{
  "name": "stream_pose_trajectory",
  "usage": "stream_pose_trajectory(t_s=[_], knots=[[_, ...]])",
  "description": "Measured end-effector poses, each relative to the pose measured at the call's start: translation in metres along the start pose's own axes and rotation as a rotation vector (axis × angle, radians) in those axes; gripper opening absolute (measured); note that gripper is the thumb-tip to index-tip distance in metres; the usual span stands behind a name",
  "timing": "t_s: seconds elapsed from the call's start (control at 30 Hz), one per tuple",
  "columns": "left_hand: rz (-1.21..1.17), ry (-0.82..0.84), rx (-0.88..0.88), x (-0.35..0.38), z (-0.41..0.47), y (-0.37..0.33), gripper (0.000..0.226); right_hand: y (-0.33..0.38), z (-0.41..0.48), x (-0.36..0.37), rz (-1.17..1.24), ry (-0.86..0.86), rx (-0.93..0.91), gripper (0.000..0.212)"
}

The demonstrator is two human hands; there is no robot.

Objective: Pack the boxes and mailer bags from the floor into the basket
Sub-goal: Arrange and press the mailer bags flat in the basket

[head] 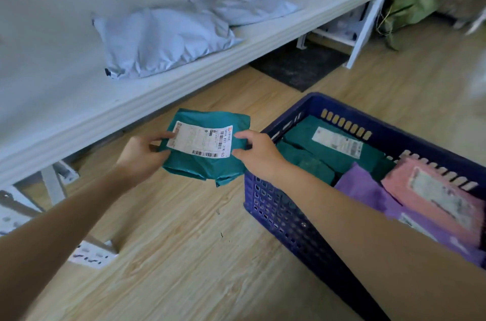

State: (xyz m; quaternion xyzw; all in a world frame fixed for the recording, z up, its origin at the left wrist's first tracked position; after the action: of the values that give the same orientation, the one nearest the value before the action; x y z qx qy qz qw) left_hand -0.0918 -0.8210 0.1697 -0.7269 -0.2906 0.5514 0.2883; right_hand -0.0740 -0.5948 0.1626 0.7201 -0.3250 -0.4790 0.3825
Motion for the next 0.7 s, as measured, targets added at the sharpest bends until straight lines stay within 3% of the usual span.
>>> stream_pose_trajectory(t_s=[0.27, 0.47, 0.7], knots=[[0.047, 0.158, 0.135, 0.073, 0.016, -0.088, 0.045, -0.043, -0.055, -0.091, 0.074, -0.159, 0.083, 0.043], [0.131, 0.328, 0.127, 0.145, 0.035, -0.145, 0.054, -0.102, -0.089, -0.144, 0.147, -0.239, 0.177, 0.042], [0.260, 0.361, 0.236, 0.220, 0.083, -0.171, 0.053, -0.166, -0.087, -0.187, 0.204, -0.316, 0.178, 0.038]])
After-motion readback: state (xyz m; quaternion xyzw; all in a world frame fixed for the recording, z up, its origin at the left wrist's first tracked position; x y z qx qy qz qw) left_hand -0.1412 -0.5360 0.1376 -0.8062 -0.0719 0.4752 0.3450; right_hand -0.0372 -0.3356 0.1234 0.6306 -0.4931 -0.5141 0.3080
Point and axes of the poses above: each hand's wrist, its own z-axis towards the middle knuckle, its own x-axis out of the palm, y = z × x, the point moved 4 cm from there along z, towards the middle knuckle, and after that the axes turned 13 degrees about y, right-handed, at the moved point
